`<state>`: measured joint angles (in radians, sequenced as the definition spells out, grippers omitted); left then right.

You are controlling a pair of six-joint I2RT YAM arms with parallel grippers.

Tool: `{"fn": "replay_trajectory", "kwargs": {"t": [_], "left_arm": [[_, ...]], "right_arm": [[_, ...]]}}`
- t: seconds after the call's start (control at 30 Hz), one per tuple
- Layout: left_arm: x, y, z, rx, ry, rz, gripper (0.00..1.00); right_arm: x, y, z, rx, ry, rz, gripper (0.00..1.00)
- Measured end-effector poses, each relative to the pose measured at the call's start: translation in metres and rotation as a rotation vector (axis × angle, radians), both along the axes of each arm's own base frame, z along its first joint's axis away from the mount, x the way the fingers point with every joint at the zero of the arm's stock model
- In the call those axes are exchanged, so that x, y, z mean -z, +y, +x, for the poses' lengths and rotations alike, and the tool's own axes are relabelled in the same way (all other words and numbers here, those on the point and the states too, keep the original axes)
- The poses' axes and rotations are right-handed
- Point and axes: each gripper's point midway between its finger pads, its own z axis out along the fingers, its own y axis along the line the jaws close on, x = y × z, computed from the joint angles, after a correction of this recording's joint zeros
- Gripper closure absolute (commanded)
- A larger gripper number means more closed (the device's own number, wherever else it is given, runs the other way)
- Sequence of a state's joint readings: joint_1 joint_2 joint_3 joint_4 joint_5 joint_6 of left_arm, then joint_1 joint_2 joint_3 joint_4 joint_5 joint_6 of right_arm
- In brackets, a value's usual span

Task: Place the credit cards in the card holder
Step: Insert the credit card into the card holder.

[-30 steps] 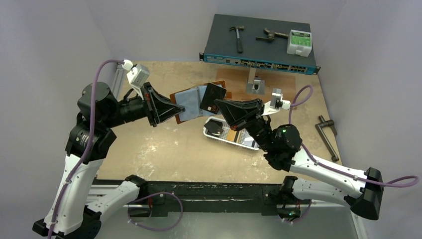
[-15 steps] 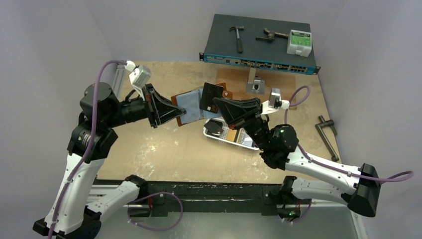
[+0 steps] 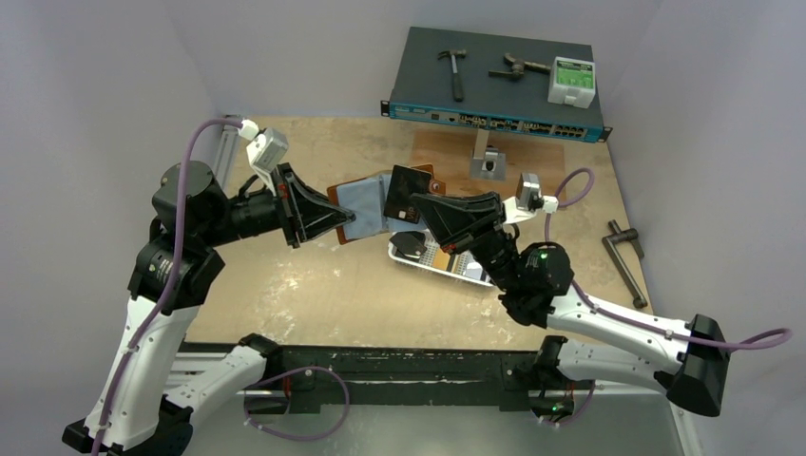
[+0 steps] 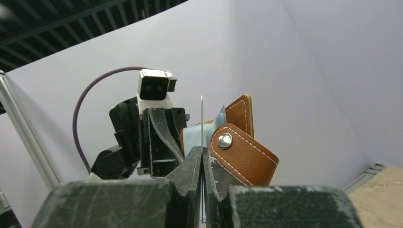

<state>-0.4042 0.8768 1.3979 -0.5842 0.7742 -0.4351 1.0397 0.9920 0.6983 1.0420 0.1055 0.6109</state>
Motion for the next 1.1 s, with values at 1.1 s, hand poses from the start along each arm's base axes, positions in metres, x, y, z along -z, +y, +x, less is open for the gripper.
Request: {"fn": "replay_trajectory", "kwargs": {"t": [1.1], "left_arm": [[0.000, -0.001, -0.002, 0.008, -0.003, -0.010, 1.00]], "right_arm": [[0.001, 0.009, 0.002, -0.014, -0.030, 0.028, 1.00]]}}
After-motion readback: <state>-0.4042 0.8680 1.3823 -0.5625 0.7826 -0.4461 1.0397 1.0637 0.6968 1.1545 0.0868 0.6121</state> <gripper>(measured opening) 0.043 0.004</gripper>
